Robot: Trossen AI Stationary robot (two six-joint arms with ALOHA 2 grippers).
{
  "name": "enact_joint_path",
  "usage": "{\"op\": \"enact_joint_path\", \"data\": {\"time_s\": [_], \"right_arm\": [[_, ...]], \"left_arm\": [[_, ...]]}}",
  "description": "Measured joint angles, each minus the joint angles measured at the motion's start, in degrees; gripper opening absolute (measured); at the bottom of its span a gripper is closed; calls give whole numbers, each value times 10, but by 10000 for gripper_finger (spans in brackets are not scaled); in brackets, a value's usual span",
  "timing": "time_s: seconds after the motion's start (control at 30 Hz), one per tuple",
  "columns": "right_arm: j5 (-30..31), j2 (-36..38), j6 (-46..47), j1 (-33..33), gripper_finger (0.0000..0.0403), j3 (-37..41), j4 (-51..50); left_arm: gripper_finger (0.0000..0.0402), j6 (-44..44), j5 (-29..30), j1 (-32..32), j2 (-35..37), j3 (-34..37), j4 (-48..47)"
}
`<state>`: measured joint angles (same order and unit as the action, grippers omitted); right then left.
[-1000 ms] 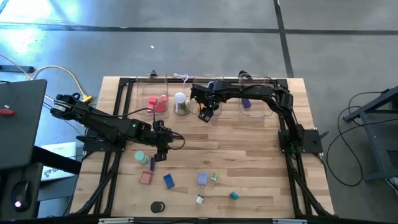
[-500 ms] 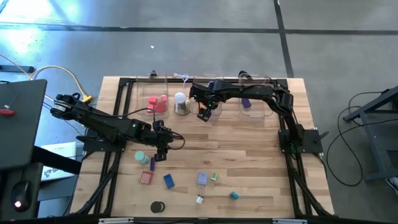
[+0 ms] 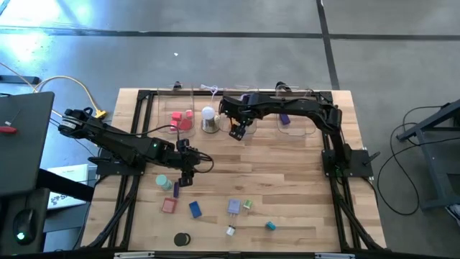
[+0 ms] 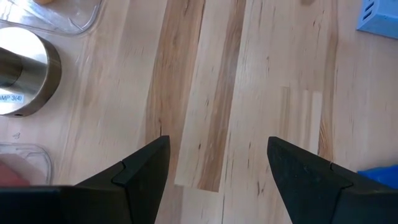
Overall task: Pick & Place Office items
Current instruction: Put the red charger adapter into the left transparent bin
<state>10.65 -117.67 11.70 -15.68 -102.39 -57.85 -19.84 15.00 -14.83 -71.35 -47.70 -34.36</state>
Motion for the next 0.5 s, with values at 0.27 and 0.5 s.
{"op": "enact_joint_path", "data": {"time_s": [0.27,0.5], "right_arm": [[32,63,2,31,278,0,-3],[119,125,4,74,278,0,-6]], "left_arm": [[262,-1,0,0,0,0,7],[262,-1,0,0,0,0,10]]}}
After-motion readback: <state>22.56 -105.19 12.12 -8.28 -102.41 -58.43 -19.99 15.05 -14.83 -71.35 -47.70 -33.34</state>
